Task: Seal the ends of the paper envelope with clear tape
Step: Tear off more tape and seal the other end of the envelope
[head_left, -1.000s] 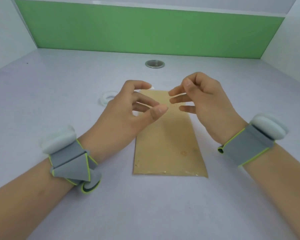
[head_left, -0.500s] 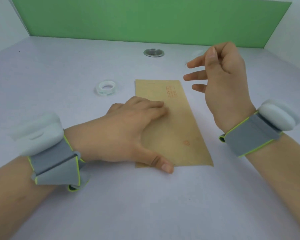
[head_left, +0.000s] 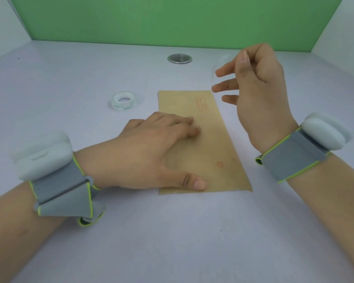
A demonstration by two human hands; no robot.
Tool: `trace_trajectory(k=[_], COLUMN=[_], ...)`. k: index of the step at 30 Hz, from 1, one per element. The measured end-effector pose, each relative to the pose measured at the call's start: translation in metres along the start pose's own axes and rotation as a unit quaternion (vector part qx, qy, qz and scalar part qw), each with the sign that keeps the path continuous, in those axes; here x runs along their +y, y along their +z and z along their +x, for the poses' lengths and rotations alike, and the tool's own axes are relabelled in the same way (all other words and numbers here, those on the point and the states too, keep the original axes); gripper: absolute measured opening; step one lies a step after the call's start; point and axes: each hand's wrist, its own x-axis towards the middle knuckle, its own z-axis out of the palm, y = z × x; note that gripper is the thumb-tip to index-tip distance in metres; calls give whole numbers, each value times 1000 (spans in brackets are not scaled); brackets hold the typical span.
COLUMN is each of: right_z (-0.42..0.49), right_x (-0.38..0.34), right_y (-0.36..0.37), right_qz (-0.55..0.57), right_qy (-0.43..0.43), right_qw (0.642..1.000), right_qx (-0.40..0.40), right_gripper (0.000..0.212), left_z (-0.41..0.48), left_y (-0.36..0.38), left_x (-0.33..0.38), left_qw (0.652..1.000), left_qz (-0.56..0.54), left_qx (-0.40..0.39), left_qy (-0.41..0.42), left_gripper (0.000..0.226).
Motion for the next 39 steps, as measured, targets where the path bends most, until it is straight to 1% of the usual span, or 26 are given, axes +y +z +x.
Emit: trace_trajectory(k=[2,8,12,15,17,19,20,21,22,23,25,26,27,29,31,33,35,37,39], right_z=[-1,-3,-1,2,4,4,3,3,3,2,1,0,0,-1,-1,-1,-1,-1,-1], right_x=[0,0,0,-1,-3,-5,-6,-6,-7,-6,-6,-7,-7,-7,-7,-7,-7,-7,-5], right_y=[0,1,1,-2,-5,-8,-8,-8,-8,-8,-7,-6,-6,-4,-4,-4,-5,-4,-3], right_qz=[1,-9,1,55,116,182,206,221,227,228,226,224,223,220,206,179,163,145,82], right_qy=[-2,-8,11,46,73,103,114,120,123,124,117,111,107,102,96,93,95,97,89], right_qw=[1000,1000,1000,996,988,971,962,954,948,944,938,936,935,934,939,949,956,963,974], right_qx=[-2,-15,-29,-48,-75,-117,-140,-163,-185,-203,-235,-247,-255,-264,-259,-243,-222,-206,-191], right_gripper=[21,20,20,20,20,22,22,23,22,20,16,16,15,15,20,25,25,26,24], left_z=[0,-2,-2,-3,-1,4,6,8,9,11,11,10,10,9,10,9,10,12,13], left_y=[2,3,0,-6,-8,-5,-4,-5,-7,-8,-12,-14,-15,-15,-15,-15,-12,-11,-11], left_x=[3,5,5,0,-4,-6,-7,-8,-8,-7,-6,-5,-4,-2,-2,-3,-6,-9,-12], left_qw=[1000,1000,1000,995,982,958,937,911,879,842,765,739,725,710,703,704,721,748,774], left_qz=[-6,-17,-22,-96,-173,-239,-277,-328,-391,-464,-596,-636,-657,-679,-687,-681,-651,-602,-543], left_qx=[5,6,16,25,70,157,206,243,263,263,226,207,191,177,177,192,228,272,318], left_qy=[-5,-6,4,2,-13,-31,-45,-62,-75,-86,-91,-84,-75,-61,-55,-55,-62,-65,-72], left_gripper=[97,97,93,81,67,46,34,25,25,32,49,52,53,49,42,33,23,16,8])
